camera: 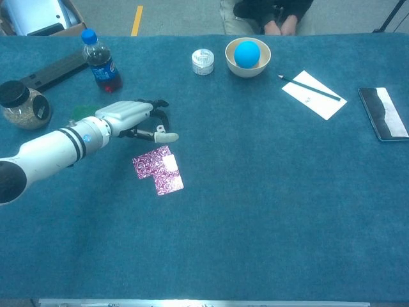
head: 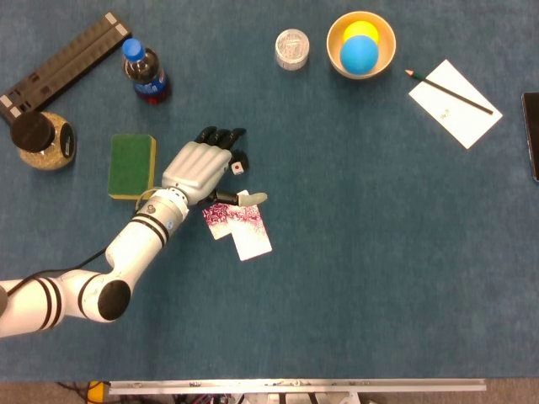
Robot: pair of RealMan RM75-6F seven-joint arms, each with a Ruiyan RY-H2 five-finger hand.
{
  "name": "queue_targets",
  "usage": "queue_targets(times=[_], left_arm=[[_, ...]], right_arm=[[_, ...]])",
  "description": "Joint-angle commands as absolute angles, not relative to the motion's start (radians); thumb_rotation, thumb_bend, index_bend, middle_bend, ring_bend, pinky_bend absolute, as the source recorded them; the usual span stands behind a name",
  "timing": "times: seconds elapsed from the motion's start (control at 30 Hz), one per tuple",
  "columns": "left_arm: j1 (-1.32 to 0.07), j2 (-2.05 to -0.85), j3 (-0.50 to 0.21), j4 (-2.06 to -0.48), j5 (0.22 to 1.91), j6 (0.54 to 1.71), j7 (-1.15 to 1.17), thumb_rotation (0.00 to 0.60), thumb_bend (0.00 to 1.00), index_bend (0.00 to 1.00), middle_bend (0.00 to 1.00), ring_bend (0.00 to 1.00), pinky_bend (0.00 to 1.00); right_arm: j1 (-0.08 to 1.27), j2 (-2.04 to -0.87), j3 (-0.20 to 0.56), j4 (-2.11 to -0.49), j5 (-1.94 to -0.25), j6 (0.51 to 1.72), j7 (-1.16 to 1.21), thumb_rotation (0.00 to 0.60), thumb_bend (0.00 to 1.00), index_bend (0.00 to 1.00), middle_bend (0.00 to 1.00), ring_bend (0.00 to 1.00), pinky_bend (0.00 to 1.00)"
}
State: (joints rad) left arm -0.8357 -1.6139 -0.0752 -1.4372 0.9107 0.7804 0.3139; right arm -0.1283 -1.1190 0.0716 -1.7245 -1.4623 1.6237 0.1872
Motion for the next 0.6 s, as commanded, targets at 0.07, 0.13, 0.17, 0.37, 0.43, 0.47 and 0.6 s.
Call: queue_targets(times=[0.07, 0.13, 0.17, 0.37, 0.43, 0.47, 0.6], left_arm=[[-0.83, -1.598, -0.071, -1.454, 0.916, 0.788, 0.316, 0.089, 0.02, 0.31, 0.0, 0.0, 0.0], [-0.826, -1.589, -0.068, -1.464, 0.918, 0.791, 0.317, 0.091, 0.02, 0.32, 0.0, 0.0, 0.0], [-0.825, -1.585, -0.067, -1.467, 0.918, 0.792, 0.318, 0.091, 0.02, 0.32, 0.0, 0.0, 0.0], [-0.809, -1.561, -0.057, -1.487, 0.922, 0.804, 0.314, 0.093, 0.02, 0.32, 0.0, 0.0, 0.0], [-0.802, -1.552, -0.053, -1.494, 0.924, 0.808, 0.312, 0.093, 0.02, 0.32, 0.0, 0.0, 0.0], [-0.799, -1.548, -0.052, -1.497, 0.926, 0.811, 0.311, 0.091, 0.02, 0.32, 0.0, 0.0, 0.0], [-0.79, -1.528, -0.048, -1.509, 0.931, 0.818, 0.31, 0.088, 0.02, 0.32, 0.0, 0.0, 0.0]], right_arm=[[-0.127, -1.12, 0.071, -1.727, -1.465, 1.624, 0.185, 0.6, 0.29, 0.47, 0.37, 0.22, 0.19], [-0.127, -1.12, 0.07, -1.729, -1.468, 1.625, 0.182, 0.6, 0.29, 0.47, 0.37, 0.22, 0.19], [-0.127, -1.121, 0.07, -1.73, -1.469, 1.624, 0.181, 0.6, 0.29, 0.47, 0.37, 0.22, 0.19], [-0.126, -1.123, 0.068, -1.736, -1.477, 1.626, 0.173, 0.6, 0.29, 0.47, 0.37, 0.22, 0.19], [-0.125, -1.123, 0.068, -1.739, -1.48, 1.627, 0.17, 0.6, 0.29, 0.47, 0.37, 0.22, 0.19], [-0.124, -1.124, 0.067, -1.741, -1.481, 1.626, 0.168, 0.6, 0.29, 0.47, 0.37, 0.22, 0.19], [-0.122, -1.125, 0.066, -1.745, -1.488, 1.627, 0.164, 0.6, 0.29, 0.47, 0.37, 0.22, 0.19]])
